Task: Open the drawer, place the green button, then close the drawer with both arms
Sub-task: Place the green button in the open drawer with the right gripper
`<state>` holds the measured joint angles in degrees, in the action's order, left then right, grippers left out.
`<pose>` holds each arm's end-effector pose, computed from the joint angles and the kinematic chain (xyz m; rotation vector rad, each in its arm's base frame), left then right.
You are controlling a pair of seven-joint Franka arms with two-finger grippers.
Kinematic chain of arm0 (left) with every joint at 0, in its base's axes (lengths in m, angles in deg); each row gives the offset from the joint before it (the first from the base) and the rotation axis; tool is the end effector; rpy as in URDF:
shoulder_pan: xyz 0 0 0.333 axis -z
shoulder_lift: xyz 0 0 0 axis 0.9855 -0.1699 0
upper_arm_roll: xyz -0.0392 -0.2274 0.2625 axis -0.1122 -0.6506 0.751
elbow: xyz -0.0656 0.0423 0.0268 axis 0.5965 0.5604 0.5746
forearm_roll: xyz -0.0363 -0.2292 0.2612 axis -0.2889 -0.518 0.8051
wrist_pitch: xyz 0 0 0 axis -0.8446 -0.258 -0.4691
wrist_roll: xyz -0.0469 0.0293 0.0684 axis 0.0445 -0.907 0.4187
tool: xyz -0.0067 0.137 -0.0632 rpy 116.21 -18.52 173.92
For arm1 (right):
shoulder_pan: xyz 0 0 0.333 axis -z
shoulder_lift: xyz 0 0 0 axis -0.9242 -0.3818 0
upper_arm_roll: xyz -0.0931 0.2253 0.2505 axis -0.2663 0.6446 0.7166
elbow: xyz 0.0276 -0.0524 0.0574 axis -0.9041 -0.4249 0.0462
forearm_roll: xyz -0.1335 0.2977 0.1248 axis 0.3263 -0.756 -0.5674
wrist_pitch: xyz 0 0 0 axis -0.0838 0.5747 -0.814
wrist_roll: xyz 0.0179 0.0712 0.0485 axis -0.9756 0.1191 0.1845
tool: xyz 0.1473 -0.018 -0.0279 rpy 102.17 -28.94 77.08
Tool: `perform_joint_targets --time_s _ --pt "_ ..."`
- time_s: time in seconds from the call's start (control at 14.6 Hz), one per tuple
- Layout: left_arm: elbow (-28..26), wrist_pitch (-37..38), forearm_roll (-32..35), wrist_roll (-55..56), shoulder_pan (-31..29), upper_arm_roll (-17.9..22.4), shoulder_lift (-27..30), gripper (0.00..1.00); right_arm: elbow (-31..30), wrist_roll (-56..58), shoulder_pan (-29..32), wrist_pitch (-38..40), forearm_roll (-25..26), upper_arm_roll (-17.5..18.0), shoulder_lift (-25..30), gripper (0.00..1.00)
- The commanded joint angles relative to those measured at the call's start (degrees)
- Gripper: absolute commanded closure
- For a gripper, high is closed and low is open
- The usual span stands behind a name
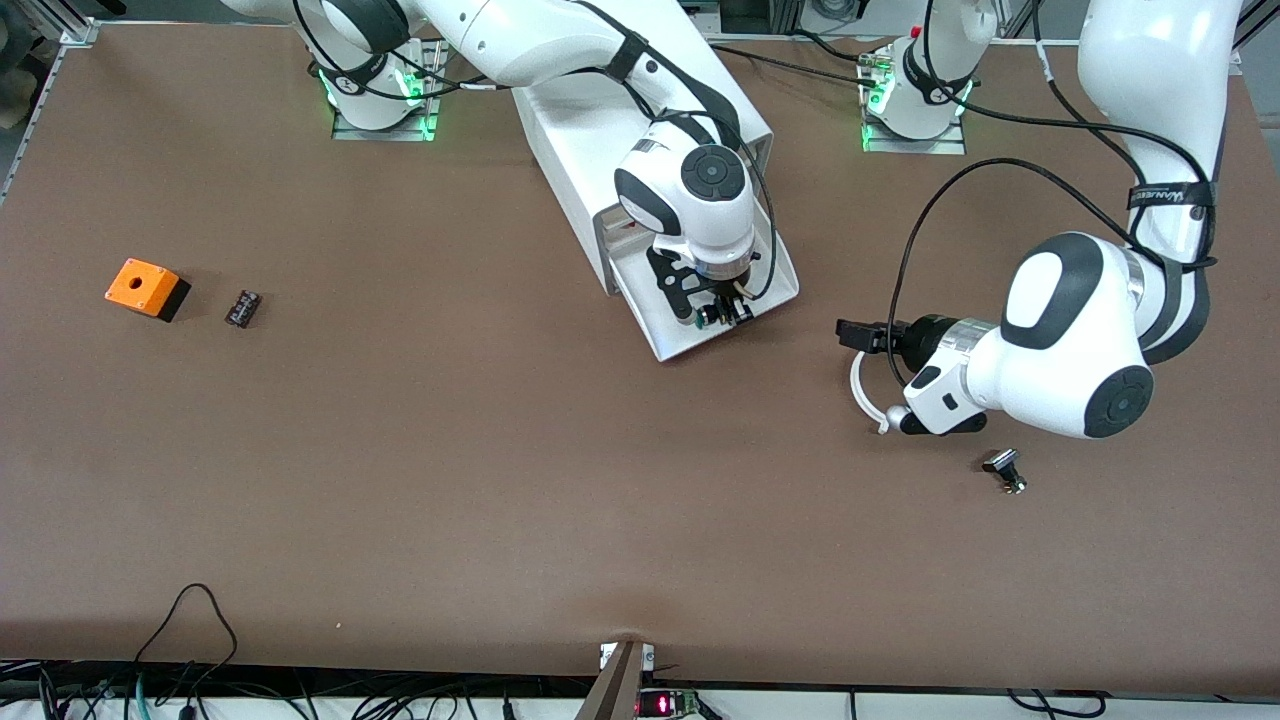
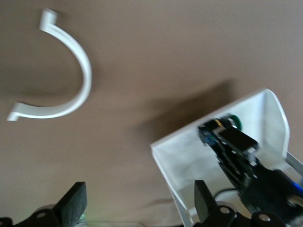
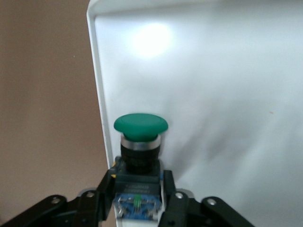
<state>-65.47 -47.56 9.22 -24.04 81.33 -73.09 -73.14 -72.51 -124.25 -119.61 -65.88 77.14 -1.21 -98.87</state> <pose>0.5974 -0.1590 0.3869 2.7987 0.0717 -0.7227 0.4631 0.6338 0.2590 -2.4877 1.6395 0.0627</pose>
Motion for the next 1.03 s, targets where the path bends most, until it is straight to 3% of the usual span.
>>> perform_joint_targets --time_s 0.0,0.21,0.48,0.96 --pt "6.97 3.76 9.82 3.55 2.57 0.3 1.06 0.0 0.99 -1.01 0.2 2.04 0.53 -0.31 0.94 0.01" --pt "11.73 3.96 10.82 3.28 2.49 0.91 -0.96 0.0 1.08 -0.05 1.16 4.59 0.44 -1.53 3.4 0.01" --pt "10.95 1.87 10.64 7.29 2.66 1.0 -1.75 0.0 0.9 9.51 8.18 5.48 -1.48 -0.75 9.1 0.01" --pt "0.25 -14.9 11.17 25.67 7.67 0.39 -1.58 0.01 -0.41 49.12 22.24 17.5 -10.45 -1.19 17.19 0.01"
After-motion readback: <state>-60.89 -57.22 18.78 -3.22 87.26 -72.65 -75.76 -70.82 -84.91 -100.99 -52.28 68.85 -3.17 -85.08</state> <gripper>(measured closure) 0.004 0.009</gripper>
